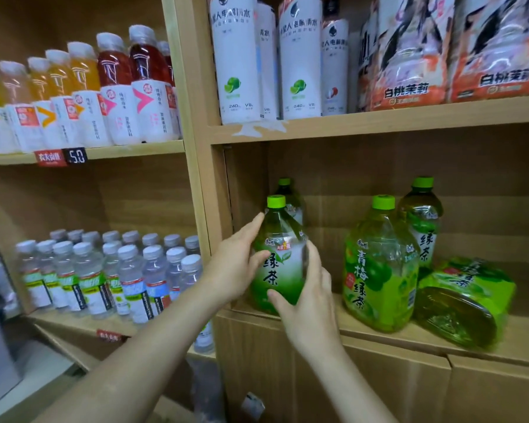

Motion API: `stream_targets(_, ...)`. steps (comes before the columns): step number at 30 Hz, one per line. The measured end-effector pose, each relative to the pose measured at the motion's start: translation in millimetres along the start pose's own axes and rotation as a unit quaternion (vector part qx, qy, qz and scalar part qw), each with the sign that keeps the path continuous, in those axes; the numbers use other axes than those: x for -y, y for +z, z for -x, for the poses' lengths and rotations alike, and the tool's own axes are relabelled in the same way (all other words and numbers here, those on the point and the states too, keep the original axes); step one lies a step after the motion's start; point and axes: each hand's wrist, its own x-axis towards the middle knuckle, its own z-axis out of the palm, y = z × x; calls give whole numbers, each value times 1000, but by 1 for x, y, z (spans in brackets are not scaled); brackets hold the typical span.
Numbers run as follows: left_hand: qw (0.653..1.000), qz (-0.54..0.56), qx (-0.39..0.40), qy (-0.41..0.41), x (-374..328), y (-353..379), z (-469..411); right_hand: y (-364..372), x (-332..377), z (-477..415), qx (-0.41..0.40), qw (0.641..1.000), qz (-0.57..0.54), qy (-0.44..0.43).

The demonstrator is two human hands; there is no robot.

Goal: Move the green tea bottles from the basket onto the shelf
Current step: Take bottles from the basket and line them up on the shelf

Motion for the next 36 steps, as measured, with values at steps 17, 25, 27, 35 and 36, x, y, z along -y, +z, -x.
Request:
stream_targets(17,983,-156,-93,-7,16,79,6,-3,-16,-61,101,987,-118,38)
stream_targets(25,994,-63,-56,-75,34,94,-11,29,-34,-93,15,970,-219,104)
stream_targets(27,993,-56,-37,-92,35,100,-13,33,-38,-102,-3,943,-292,158)
stream_targets(35,980,-141,42,-131,34,112,-30,44,-54,-121,51,943,-289,157)
stream_targets(36,979,-147,49,-132,34,113,-32,45,-55,-122,63,948,-272,154)
